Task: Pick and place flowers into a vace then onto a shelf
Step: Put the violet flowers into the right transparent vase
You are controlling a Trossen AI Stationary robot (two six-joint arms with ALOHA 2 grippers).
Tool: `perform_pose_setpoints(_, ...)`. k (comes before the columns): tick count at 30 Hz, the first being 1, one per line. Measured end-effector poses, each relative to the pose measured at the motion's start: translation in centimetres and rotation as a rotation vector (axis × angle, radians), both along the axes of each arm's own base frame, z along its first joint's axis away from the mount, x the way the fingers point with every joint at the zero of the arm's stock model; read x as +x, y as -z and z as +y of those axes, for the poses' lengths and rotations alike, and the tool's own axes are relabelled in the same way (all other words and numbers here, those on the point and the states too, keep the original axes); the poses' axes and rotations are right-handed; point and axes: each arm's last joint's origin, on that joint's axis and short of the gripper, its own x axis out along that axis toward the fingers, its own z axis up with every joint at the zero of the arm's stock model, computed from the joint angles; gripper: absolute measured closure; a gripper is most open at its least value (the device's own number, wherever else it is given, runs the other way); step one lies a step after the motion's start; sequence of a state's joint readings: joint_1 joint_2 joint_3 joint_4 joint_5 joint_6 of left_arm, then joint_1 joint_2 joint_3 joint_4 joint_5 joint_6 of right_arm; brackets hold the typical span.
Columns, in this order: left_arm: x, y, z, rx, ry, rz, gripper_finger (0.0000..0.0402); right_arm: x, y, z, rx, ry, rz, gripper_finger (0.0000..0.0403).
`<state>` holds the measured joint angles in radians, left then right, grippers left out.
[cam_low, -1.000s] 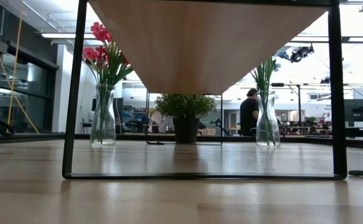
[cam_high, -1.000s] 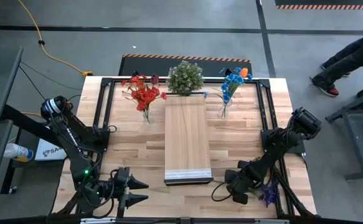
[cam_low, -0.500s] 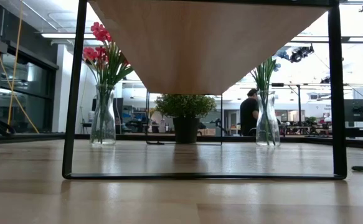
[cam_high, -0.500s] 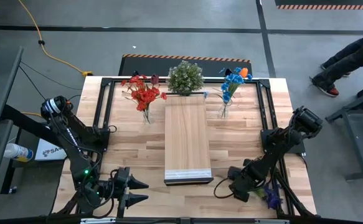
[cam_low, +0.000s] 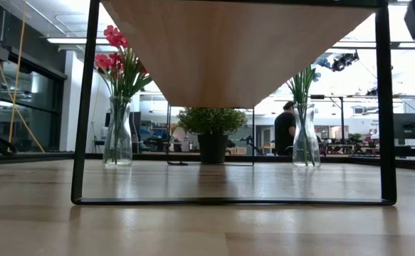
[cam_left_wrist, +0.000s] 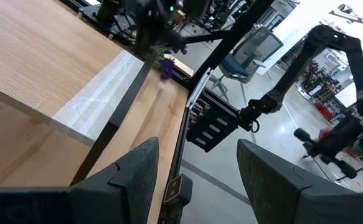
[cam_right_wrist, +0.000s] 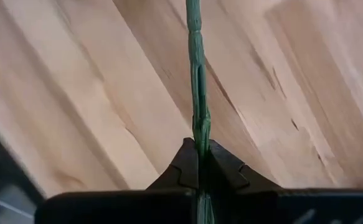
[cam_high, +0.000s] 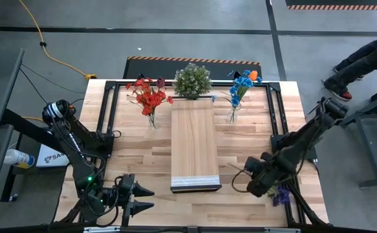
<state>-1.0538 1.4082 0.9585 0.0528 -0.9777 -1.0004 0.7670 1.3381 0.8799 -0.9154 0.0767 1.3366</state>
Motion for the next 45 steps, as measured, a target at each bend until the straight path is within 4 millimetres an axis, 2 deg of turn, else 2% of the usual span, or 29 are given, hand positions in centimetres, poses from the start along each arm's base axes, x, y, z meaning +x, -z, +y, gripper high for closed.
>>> perform_pose_setpoints(8, 0.0, -0.1, 0.1, 0.001, -0.047, -0.021, 0.0151, -1.4, -3.8, -2.1, 0.036, 0.101, -0.246, 0.0399)
perform_pose_setpoints(13, 0.1, -0.3, 0.2, -0.005, -0.097, -0.047, 0.0151, -1.9, -4.9, -2.8, 0.041, 0.120, -0.331, 0.0399)
perform_pose_setpoints(18, 0.1, -0.7, 0.3, -0.033, -0.145, -0.082, 0.0151, -1.4, -6.1, -2.6, 0.023, 0.081, -0.439, 0.0399)
perform_pose_setpoints(24, 0.1, -0.8, 0.4, -0.032, -0.201, -0.105, 0.0151, -0.4, -9.9, -2.1, -0.042, 0.004, -0.577, 0.0399)
perform_pose_setpoints(29, 0.1, -0.8, 0.5, -0.027, -0.229, -0.114, 0.0151, 0.7, -13.9, -1.9, -0.151, -0.087, -0.601, 0.0399)
perform_pose_setpoints(38, 0.2, -1.4, 0.4, -0.054, -0.232, -0.143, 0.0151, 4.0, -20.2, -0.9, -0.426, -0.286, -0.499, 0.0399)
perform_pose_setpoints(42, 0.2, -2.0, 0.3, -0.039, -0.250, -0.164, 0.0151, 5.7, -22.0, -0.3, -0.556, -0.385, -0.434, 0.0400)
perform_pose_setpoints(45, 0.3, -3.1, 0.2, -0.013, -0.264, -0.177, 0.0151, 7.3, -22.8, 0.3, -0.632, -0.448, -0.428, 0.0400)
